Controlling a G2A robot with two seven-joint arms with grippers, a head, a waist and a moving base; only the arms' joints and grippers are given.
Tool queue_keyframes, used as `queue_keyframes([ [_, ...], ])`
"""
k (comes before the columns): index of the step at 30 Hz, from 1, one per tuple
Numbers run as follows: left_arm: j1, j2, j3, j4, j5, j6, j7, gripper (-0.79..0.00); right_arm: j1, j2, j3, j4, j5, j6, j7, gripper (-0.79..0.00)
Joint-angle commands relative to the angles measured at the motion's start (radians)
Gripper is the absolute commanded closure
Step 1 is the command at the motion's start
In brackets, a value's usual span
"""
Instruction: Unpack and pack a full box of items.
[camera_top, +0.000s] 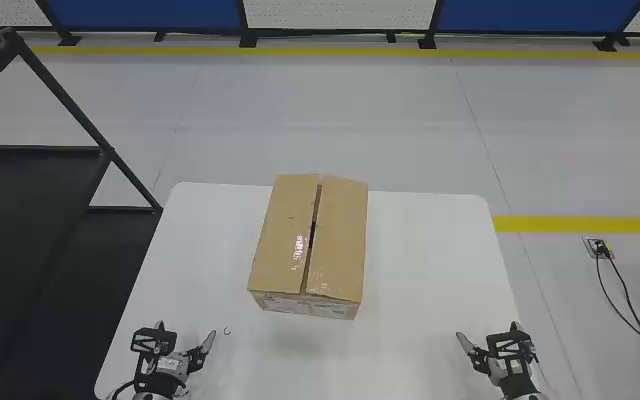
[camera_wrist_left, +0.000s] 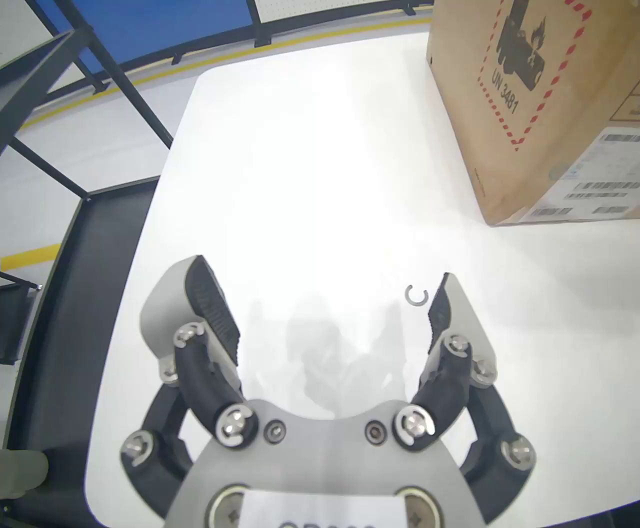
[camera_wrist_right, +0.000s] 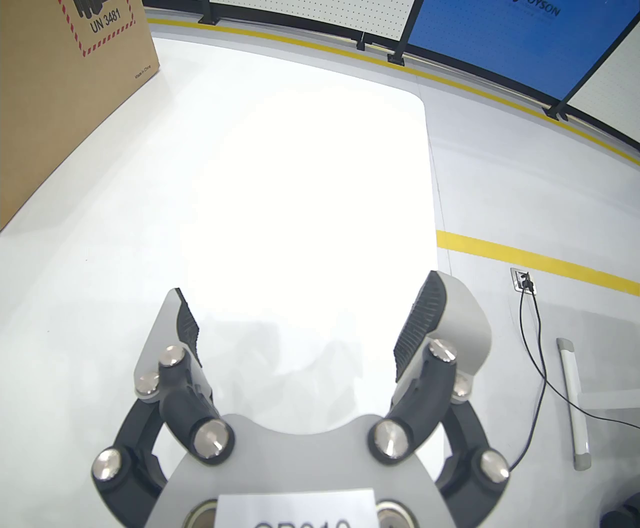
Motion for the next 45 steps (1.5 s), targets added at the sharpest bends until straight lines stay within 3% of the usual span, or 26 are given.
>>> queue_keyframes([
  [1,0.0,0.0,0.0,0.0,0.0,0.0,0.0,-0.784,0.0,0.0,0.0,0.0,0.0,0.0,0.0,-0.784],
  [11,-0.012,-0.003,0.005,0.014,-0.025,-0.018,0.016,-0.785,0.009,0.001,-0.014,-0.012,-0.044,-0.04,-0.025,-0.785],
  [17,-0.026,-0.012,0.003,-0.009,-0.053,0.028,0.108,-0.785,0.028,-0.001,-0.034,-0.047,-0.071,-0.071,-0.038,-0.785],
  [24,-0.048,-0.02,-0.005,-0.069,-0.098,0.042,0.192,-0.785,0.045,-0.012,-0.096,-0.111,-0.092,-0.019,-0.039,-0.785],
  [38,-0.051,-0.02,-0.004,-0.073,-0.091,0.032,0.192,-0.785,0.046,-0.013,-0.105,-0.118,-0.096,-0.019,-0.033,-0.785],
  [45,-0.214,-0.027,0.048,0.027,-0.115,0.011,0.088,-0.785,0.088,-0.023,-0.158,-0.097,-0.083,-0.004,-0.053,-0.785],
])
